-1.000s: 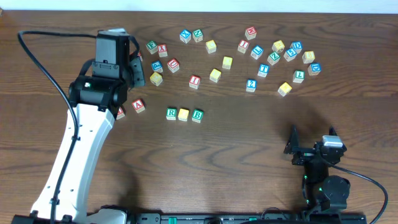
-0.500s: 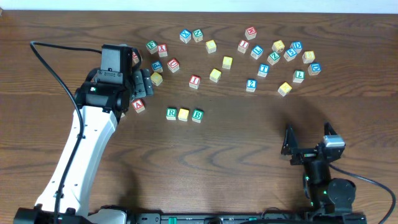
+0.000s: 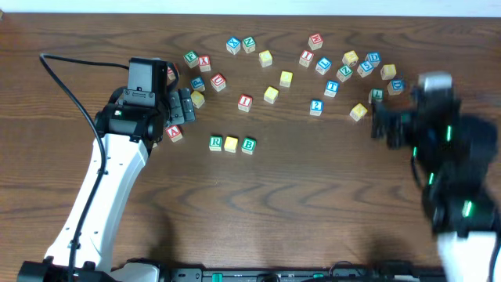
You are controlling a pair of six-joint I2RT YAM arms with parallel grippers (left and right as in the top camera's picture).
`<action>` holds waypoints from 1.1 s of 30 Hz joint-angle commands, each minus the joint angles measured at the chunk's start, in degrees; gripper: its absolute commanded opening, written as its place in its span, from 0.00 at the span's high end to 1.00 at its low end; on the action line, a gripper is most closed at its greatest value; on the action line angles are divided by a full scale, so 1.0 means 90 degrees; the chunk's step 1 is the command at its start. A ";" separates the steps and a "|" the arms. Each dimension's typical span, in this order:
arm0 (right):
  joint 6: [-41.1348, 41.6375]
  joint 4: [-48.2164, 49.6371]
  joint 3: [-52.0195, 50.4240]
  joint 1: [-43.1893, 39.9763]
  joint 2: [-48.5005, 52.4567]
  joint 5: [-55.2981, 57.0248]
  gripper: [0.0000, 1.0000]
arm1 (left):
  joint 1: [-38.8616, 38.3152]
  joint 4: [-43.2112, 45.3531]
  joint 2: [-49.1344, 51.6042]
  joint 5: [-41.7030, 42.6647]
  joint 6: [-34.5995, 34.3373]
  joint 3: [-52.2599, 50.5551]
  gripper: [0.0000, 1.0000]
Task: Spell out ROBOT
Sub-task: 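Raise the right arm and move its gripper toward the back blocks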
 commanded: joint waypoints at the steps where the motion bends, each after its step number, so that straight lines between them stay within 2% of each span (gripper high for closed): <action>1: 0.0114 -0.0930 0.1715 0.0022 0.1506 -0.0039 0.01 | 0.0027 -0.0017 -0.0005 -0.0146 0.0015 -0.0073 0.02; 5: 0.0279 -0.2506 0.3810 0.0053 0.3228 -0.0063 0.01 | 0.0027 -0.0017 -0.0005 -0.0627 0.0017 -0.0073 0.02; 9: 0.0279 -0.2890 0.4935 0.0262 0.4267 -0.0061 0.01 | 0.0039 -0.0012 -0.0002 -0.0709 0.0019 -0.0080 0.02; 12: 0.0277 -0.2708 0.5224 0.0483 0.4561 -0.0032 0.01 | 0.0039 0.0061 0.0022 -0.0675 0.0126 -0.0092 0.02; 16: 0.0175 -0.2242 0.5323 0.0911 0.4653 -0.0034 0.01 | 0.0056 0.0189 0.0209 -0.0204 0.0755 -0.0092 0.02; 23: -0.0085 -0.1795 0.5561 0.1564 0.4760 0.0017 0.01 | 0.0304 0.0260 0.0780 -0.0056 0.0816 -0.0092 0.02; 27: -0.0260 -0.2084 0.6105 0.1651 0.5115 0.0005 0.01 | 0.0500 0.0299 0.0896 0.0537 0.0930 -0.0092 0.02; 33: -0.0673 -0.3453 0.7650 0.1688 0.6256 -0.0015 0.01 | 0.0610 0.0323 0.0894 0.0595 0.0940 -0.0090 0.02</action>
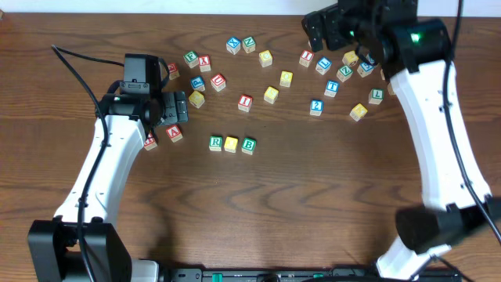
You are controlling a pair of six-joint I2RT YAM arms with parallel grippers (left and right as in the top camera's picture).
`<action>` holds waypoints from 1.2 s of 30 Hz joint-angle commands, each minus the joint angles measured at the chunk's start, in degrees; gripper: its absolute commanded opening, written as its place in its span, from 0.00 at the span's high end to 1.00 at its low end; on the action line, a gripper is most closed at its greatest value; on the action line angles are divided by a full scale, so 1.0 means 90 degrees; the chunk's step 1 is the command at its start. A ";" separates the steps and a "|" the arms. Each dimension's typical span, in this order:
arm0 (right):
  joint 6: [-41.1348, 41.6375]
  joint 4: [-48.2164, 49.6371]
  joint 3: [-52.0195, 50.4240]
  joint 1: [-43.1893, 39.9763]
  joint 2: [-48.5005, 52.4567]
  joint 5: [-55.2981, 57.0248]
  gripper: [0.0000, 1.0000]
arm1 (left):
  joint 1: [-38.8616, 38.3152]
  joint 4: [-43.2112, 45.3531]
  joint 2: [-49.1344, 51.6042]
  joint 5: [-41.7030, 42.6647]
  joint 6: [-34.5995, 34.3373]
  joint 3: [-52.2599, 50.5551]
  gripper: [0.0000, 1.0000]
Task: Spell out ROBOT
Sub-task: 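Raise the right arm and move its gripper toward the back blocks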
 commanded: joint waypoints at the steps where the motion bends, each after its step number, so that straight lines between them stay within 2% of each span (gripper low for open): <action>1: -0.0510 -0.0534 0.0811 0.0032 0.0733 0.0002 0.01 | 0.0051 0.0002 -0.0010 0.0177 0.0119 -0.0061 0.02; 7: -0.1054 -0.1418 0.1987 0.0136 0.1710 0.0036 0.01 | 0.0051 0.0005 -0.0010 0.0177 0.0112 -0.0061 0.02; 13: -0.0342 -0.1333 0.2040 0.0214 0.1919 0.0588 0.01 | 0.0051 0.0000 -0.0010 0.0175 0.0109 -0.0061 0.02; 19: -0.0401 -0.1370 0.2038 0.0236 0.1919 0.0527 0.01 | 0.0049 0.0000 -0.0010 0.0175 0.0109 -0.0061 0.01; 26: -0.1001 -0.1401 0.2021 0.0236 0.1921 -0.0733 0.01 | 0.0049 0.0000 -0.0010 0.0175 0.0109 -0.0061 0.01; 36: -0.1003 -0.1073 0.2021 0.0240 0.1928 -0.1800 0.01 | 0.0049 0.0000 -0.0010 0.0175 0.0109 -0.0061 0.01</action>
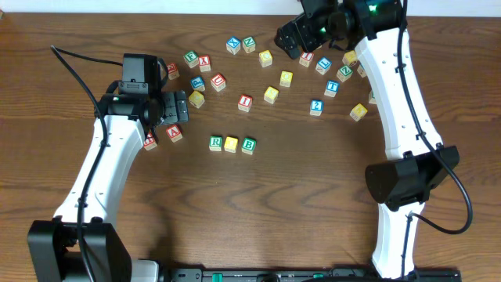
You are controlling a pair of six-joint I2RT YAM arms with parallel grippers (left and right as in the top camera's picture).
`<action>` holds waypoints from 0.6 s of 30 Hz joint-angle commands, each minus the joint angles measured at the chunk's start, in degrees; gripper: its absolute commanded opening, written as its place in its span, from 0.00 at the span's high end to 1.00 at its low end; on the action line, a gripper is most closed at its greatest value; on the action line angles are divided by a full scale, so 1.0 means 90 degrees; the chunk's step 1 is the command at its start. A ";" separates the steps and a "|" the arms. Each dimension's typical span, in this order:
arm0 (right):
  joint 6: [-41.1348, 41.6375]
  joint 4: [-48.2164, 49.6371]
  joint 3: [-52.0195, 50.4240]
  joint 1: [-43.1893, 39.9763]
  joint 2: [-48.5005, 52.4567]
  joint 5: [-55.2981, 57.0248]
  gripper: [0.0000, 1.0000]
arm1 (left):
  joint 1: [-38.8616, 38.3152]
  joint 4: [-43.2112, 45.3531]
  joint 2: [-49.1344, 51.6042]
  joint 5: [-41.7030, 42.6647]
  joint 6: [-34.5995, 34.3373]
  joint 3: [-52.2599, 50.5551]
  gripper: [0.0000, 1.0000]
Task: Spell out ROBOT
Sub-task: 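Raise the right arm and move its gripper toward the back blocks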
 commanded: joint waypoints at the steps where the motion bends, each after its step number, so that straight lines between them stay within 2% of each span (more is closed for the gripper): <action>1: -0.0097 0.0049 0.0153 0.0063 0.0005 -0.0634 0.01 | 0.0027 -0.0019 -0.0010 0.0058 0.0104 -0.0061 0.01; 8: 0.0129 0.0085 0.0151 0.0073 0.0058 -0.0687 0.01 | 0.0027 -0.0022 -0.0010 0.0058 0.0104 -0.0061 0.01; 13: 0.1260 0.0090 0.0148 0.0109 0.0061 0.0525 0.01 | 0.0024 -0.0022 -0.0010 0.0058 0.0104 -0.0061 0.01; 18: 0.1661 0.0107 0.0148 0.0328 0.0061 0.1314 0.01 | 0.0024 -0.0019 -0.0010 0.0058 0.0104 -0.0061 0.01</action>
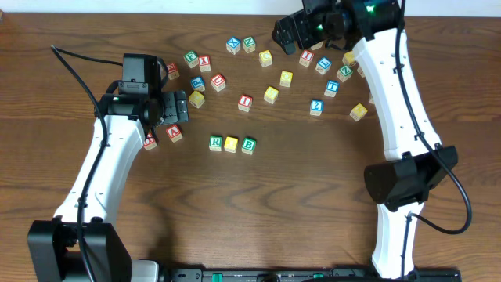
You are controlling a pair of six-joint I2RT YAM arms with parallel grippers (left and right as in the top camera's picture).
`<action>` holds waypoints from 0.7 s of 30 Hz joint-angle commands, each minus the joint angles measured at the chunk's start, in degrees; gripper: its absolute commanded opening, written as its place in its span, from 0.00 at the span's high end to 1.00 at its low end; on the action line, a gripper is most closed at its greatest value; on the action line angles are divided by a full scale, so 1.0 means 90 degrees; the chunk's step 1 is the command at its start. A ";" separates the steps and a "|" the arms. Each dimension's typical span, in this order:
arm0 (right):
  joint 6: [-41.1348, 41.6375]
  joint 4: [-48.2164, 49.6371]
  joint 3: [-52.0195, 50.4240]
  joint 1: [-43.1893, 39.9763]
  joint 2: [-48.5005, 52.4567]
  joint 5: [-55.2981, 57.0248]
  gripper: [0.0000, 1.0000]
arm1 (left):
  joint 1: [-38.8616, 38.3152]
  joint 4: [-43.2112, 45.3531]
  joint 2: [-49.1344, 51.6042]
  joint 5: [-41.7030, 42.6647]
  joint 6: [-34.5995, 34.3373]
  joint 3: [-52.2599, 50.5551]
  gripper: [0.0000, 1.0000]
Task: Spell out ROBOT
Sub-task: 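Raise the right arm and move its gripper toward the back blocks, then position the right gripper above the second yellow O block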
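Observation:
A short row stands mid-table: a green R block (216, 142), a yellow block (231, 143) and a green B block (248, 145). Loose letter blocks lie scattered behind it, among them a blue T block (332, 88) and a yellow block (265, 57). My right gripper (283, 33) hovers at the far edge just right of that yellow block; its fingers look apart and hold nothing. My left gripper (181, 106) is open at the left of the scatter, next to a yellow block (196, 99).
Red-lettered blocks (174, 133) lie close under the left arm. More blocks (359, 111) sit beneath the right arm's forearm, which spans the table's right side. The table's far edge (156, 14) runs just behind the right gripper.
My right gripper has shifted slightly left and toward the far edge. The left arm and all blocks stand as before.
My right arm was first at the table's right side, blurred. Then it was stretched over the far right blocks, later further left near the back yellow block, where it now hovers. The left arm shifted slightly early, then stayed. The R, yellow, B row is unchanged.

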 commanded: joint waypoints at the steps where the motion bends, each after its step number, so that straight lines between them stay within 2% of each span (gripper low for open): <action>1: 0.0653 0.0027 0.0148 0.0282 0.0061 0.0967 0.01 | 0.0024 -0.0019 -0.0010 0.0056 0.0104 -0.0061 0.01; 7: 0.1348 0.0287 0.0063 0.0804 0.0095 0.2640 0.01 | 0.0024 -0.0019 -0.0010 0.0056 0.0104 -0.0061 0.01; 12: 0.2059 0.0583 -0.0126 0.1069 0.0199 0.3385 0.01 | 0.0027 -0.0019 -0.0010 0.0056 0.0104 -0.0061 0.01; 16: 0.2659 0.0797 -0.0427 0.1059 0.0318 0.3587 0.01 | 0.0027 -0.0022 -0.0010 0.0056 0.0104 -0.0061 0.01; 21: 0.2817 0.1158 -0.0967 0.1054 0.0471 0.3589 0.01 | 0.0024 -0.0019 -0.0010 0.0056 0.0104 -0.0061 0.01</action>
